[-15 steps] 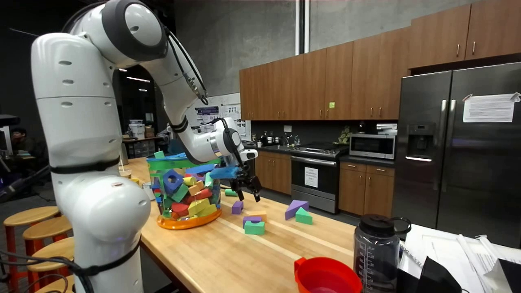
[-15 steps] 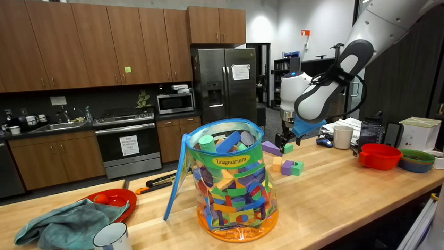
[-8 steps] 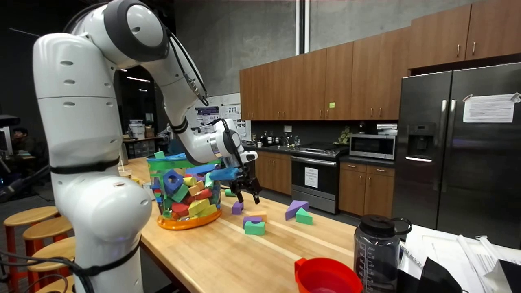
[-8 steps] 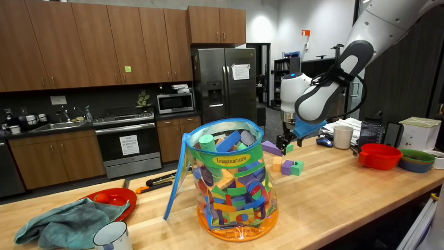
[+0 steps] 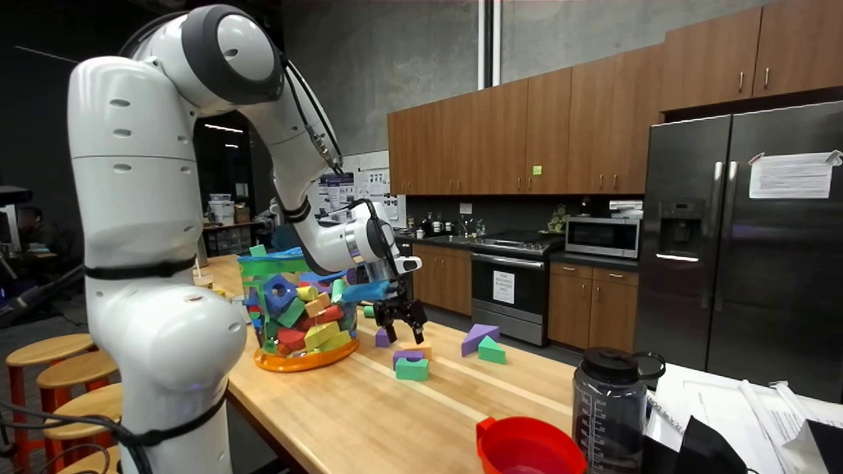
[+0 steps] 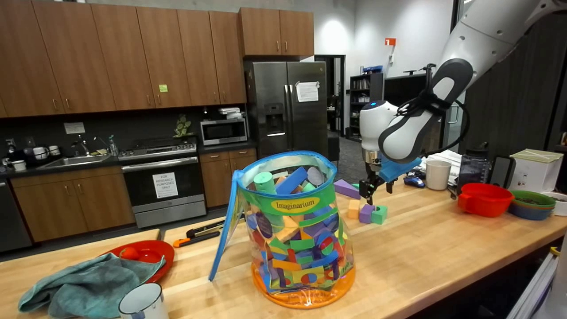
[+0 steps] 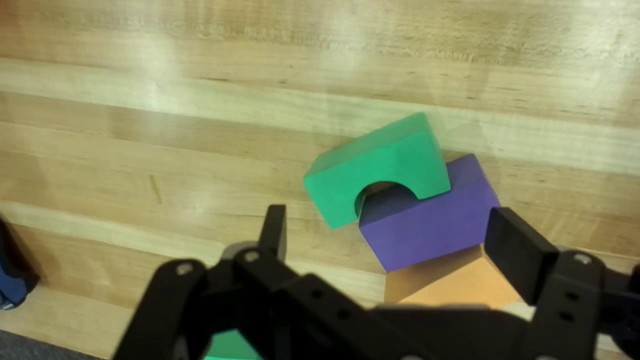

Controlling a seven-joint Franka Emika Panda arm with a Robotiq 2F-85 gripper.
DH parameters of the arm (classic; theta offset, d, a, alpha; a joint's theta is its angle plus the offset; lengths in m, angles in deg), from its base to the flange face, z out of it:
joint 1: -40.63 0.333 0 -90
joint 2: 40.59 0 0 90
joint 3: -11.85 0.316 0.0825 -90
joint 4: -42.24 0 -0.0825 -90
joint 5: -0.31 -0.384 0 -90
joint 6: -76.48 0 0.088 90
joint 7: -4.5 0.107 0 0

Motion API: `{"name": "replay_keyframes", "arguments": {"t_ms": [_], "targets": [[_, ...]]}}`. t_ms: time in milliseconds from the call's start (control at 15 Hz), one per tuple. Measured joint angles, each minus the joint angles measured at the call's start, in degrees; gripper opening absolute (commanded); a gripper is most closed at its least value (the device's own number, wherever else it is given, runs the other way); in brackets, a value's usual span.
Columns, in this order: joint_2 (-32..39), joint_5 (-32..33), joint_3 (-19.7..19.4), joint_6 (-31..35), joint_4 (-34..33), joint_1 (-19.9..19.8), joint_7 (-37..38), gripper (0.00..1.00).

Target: Put the blocks inside the basket

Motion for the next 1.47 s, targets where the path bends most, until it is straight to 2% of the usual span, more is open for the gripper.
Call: {"name": "replay_keyframes", "arguments": {"t_ms": [1467], "targets": [[3.3, 0.0, -2.0, -0.6, -0.2, 2.2, 0.0, 1.00]]}}
